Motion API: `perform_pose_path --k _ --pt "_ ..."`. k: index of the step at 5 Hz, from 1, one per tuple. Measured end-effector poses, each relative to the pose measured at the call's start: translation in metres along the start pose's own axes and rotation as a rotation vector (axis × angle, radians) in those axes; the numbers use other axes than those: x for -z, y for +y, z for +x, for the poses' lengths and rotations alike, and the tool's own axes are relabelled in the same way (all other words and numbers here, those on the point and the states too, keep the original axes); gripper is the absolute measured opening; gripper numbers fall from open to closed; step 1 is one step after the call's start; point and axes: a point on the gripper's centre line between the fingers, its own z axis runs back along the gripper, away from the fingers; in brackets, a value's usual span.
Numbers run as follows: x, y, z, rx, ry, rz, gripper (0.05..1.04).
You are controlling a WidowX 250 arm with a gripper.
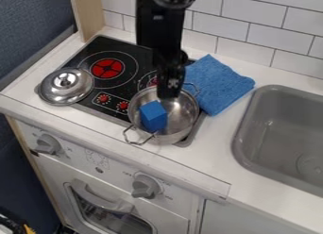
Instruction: Take the blue thing out of the silver pot and put it on the upper side of the stove
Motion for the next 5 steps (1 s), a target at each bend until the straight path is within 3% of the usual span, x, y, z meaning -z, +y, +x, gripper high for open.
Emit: perform_pose_path --k 1,2,3,5 --pt "0.016 0.011 0.011 -0.094 -0.027 0.000 0.998" --pt "0.032 0.010 0.020 -0.182 -0.008 0.044 0.998" --pt "0.050 0.006 0.024 -0.200 -0.036 0.082 0.998" --pt "0.070 -0.007 0.020 -0.202 -0.045 0.097 0.998"
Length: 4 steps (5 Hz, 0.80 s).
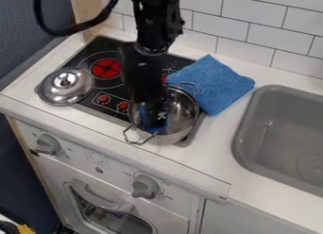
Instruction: Take the blue thing out of the silver pot and put it on the upper side of the stove
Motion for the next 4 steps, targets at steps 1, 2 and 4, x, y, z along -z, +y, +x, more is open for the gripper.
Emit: perform_pose_path --k 1,2,4 --pt "0.0080 -0.0025 -0.0055 0.016 -0.029 -0.008 0.998" --pt "0.0093 -0.0023 -0.0075 0.016 -0.028 -0.013 0.944" --pt "0.0130 0.0055 -0.0063 0.020 -0.036 -0.005 0.610"
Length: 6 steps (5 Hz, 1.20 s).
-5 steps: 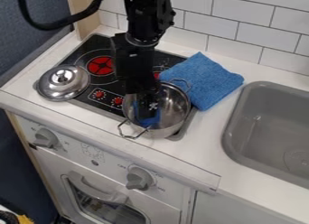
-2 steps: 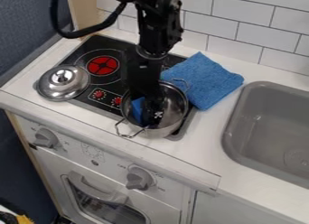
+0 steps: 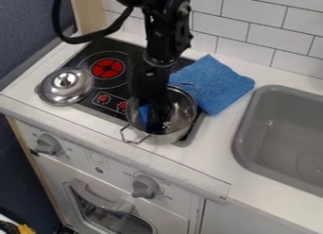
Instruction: Take the blue thing out of the silver pot and put it on the upper side of the stove
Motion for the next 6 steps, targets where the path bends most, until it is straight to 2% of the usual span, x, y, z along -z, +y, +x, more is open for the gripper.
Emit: perform_pose_path --k 1,3,4,5,6 --pt "-0.012 0.001 0.004 0.012 0.016 -0.016 0.610" --pt "-0.058 -0.008 0.012 0.061 0.060 -0.079 0.610" --pt "-0.087 -0.033 0.010 0.105 0.070 -0.116 0.610" --pt "-0.083 -0.064 -0.007 0.187 0.007 -0.123 0.610" --pt "-0.070 -0.095 -0.022 0.234 -0.019 -0.102 0.610"
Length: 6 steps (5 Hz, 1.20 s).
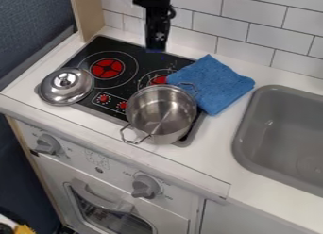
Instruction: Take the blue thing out of the silver pot and put it on the upper side of the stove
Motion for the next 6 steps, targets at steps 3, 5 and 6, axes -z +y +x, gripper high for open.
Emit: perform_pose_path --k 3,5,6 --pt "0.061 -0.039 -0.013 0.062 -0.041 0.068 0.610" --pt "0.073 -0.036 -0.025 0.105 -0.002 0.101 0.683" --pt "0.075 -0.031 -0.031 0.110 0.009 0.108 0.964"
